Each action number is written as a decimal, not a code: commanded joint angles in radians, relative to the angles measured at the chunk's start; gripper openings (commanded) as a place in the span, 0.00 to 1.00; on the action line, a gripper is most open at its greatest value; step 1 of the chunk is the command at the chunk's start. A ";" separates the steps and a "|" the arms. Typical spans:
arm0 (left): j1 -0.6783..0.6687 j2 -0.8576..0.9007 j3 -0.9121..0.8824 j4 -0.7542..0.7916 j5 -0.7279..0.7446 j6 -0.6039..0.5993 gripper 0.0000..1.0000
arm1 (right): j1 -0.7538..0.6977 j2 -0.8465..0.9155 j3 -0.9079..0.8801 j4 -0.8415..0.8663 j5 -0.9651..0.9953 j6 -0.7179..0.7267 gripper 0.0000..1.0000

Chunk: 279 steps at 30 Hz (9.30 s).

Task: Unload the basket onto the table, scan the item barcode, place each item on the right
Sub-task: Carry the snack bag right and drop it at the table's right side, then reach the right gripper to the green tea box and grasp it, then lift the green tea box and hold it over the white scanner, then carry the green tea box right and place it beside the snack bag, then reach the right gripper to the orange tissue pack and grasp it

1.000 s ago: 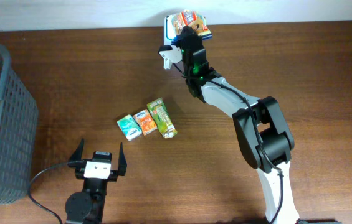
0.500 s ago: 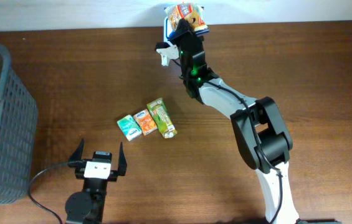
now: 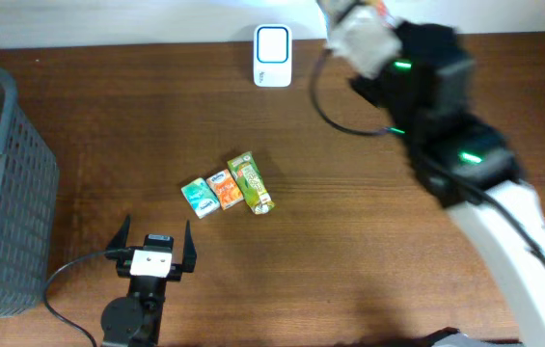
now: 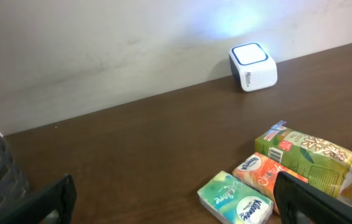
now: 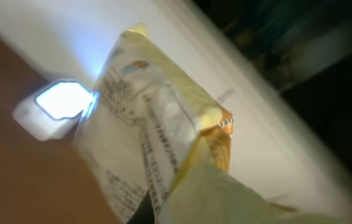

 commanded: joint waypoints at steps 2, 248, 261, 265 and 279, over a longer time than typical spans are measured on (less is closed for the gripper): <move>0.002 -0.005 -0.008 0.002 -0.007 0.014 0.99 | -0.207 -0.030 -0.013 -0.330 -0.353 0.715 0.04; 0.002 -0.005 -0.008 0.002 -0.007 0.014 0.99 | 0.116 1.016 0.586 -0.710 -0.703 0.546 0.47; 0.002 -0.005 -0.008 0.002 -0.007 0.014 0.99 | 0.235 1.095 0.586 -0.684 -0.704 0.529 0.34; 0.002 -0.005 -0.008 0.002 -0.007 0.014 0.99 | 0.252 1.123 0.586 -0.669 -0.704 0.529 0.30; 0.002 -0.005 -0.008 0.002 -0.007 0.014 0.99 | 0.201 1.124 0.586 -0.743 -0.760 0.554 0.04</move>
